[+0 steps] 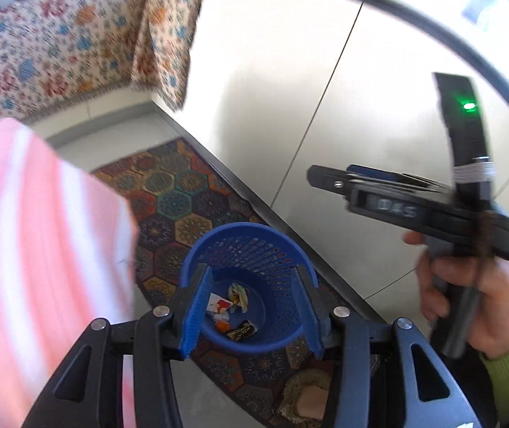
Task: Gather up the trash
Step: 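Carry both items over the blue wastebasket and open both tools, then return both tools above the table toward the remaining trash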
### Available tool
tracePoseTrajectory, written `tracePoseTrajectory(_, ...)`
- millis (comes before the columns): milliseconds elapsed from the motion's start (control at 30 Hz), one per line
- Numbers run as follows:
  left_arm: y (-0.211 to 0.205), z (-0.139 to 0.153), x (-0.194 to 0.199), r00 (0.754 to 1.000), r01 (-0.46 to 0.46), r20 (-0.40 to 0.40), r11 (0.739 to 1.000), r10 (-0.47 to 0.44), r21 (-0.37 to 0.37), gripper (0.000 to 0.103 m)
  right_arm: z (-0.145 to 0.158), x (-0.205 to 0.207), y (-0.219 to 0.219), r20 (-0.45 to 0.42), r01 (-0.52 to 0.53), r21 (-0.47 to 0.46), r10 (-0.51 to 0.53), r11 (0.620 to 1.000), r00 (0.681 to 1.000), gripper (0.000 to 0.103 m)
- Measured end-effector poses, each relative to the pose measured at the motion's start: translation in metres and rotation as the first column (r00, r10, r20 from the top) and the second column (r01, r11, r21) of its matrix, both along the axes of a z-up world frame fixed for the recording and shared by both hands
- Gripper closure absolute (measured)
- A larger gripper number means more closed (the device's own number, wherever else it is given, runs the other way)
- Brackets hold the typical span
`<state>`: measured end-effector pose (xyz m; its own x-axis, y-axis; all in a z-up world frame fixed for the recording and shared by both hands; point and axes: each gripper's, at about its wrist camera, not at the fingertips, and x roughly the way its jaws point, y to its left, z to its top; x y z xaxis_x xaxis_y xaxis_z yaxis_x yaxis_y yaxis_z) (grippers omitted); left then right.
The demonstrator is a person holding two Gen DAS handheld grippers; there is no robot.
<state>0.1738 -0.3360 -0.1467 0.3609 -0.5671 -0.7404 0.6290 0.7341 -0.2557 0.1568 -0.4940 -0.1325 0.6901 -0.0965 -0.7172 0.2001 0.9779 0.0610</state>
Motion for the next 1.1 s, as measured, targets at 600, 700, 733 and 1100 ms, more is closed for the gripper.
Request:
tracePoseTrajectory(600,0.304,0.000,-0.031,0.862,-0.508,0.123,0.834,0.492,0.218,0.047,-0.008,-0.029,0.295,0.017,-0.550,-0.035,0.551,0.835,0.835,0.022)
tracePoseTrajectory(700,0.341,-0.010,-0.019,0.812,-0.582,0.113,0.778,0.573,0.238,0.047,-0.020,-0.024,0.332,-0.036,-0.603,-0.045,0.602,0.796,0.798,0.022)
tracePoseTrajectory(733,0.350,-0.013,-0.016,0.803,-0.594,0.104,0.769,0.587,0.236,0.047,-0.025,-0.020,0.342,-0.061,-0.619,-0.044,0.616,0.784,0.785,0.022)
tracePoseTrajectory(1100,0.369,-0.017,0.051,0.746,-0.665,0.121,0.718,0.655,0.206,0.037,-0.049,0.003,0.360,-0.126,-0.613,-0.043,0.604,0.789,0.787,0.013)
